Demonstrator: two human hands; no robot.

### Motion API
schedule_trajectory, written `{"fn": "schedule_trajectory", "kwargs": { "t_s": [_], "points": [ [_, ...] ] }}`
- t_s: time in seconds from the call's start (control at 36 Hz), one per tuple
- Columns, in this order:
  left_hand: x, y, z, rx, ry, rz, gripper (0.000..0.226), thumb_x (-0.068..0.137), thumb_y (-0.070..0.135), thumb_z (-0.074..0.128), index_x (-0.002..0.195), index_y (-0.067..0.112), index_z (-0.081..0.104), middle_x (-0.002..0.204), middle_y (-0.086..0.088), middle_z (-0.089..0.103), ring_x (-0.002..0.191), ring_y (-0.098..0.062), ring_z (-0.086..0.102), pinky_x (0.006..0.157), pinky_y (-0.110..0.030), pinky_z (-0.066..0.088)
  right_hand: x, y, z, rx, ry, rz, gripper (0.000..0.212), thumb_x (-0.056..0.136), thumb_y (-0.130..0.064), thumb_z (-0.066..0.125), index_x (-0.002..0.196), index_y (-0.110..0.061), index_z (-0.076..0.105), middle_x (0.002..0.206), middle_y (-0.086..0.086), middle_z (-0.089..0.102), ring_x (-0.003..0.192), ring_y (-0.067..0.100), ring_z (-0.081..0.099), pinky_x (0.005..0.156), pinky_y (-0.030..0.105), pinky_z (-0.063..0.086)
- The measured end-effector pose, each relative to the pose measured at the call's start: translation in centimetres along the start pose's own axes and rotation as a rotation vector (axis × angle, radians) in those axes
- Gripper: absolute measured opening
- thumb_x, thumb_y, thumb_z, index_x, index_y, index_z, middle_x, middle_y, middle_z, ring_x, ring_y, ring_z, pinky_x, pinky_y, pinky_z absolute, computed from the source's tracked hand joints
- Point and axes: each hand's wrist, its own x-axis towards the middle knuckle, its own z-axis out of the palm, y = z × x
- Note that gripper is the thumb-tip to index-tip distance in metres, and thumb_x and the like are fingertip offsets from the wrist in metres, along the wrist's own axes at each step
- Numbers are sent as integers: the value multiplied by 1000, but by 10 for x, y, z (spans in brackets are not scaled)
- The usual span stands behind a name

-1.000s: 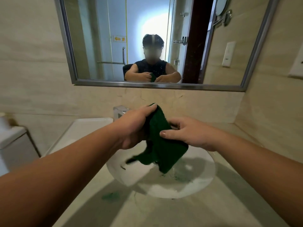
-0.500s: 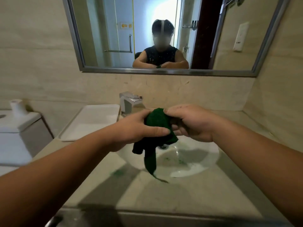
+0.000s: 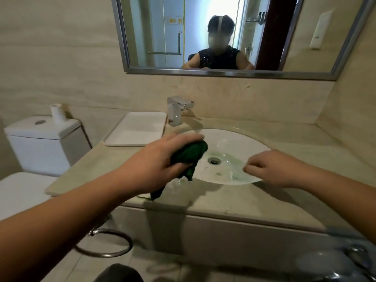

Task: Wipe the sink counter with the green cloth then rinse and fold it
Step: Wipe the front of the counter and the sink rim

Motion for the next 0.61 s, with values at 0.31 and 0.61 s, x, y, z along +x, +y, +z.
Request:
{"fn": "schedule_trajectory", "kwargs": {
  "t_s": [0.31,0.61],
  "points": [
    [4,16,99,194,-506,353,71,105,47,54,166,37,19,174,2,16,160,-15,11,132,-36,8,-48,60,53,-28,-206,-87,84,90,-85,21,163,-46,6,173,-17,6,157,2,1,129,30,3],
    [73,12,135,114,-494,299,41,110,44,45,148,30,46,151,3,45,135,-12,43,120,-27,31,-42,70,65,-81,-157,-133,86,89,-86,13,163,-44,-2,172,-18,-5,156,0,-10,127,28,-7]
  ]
}}
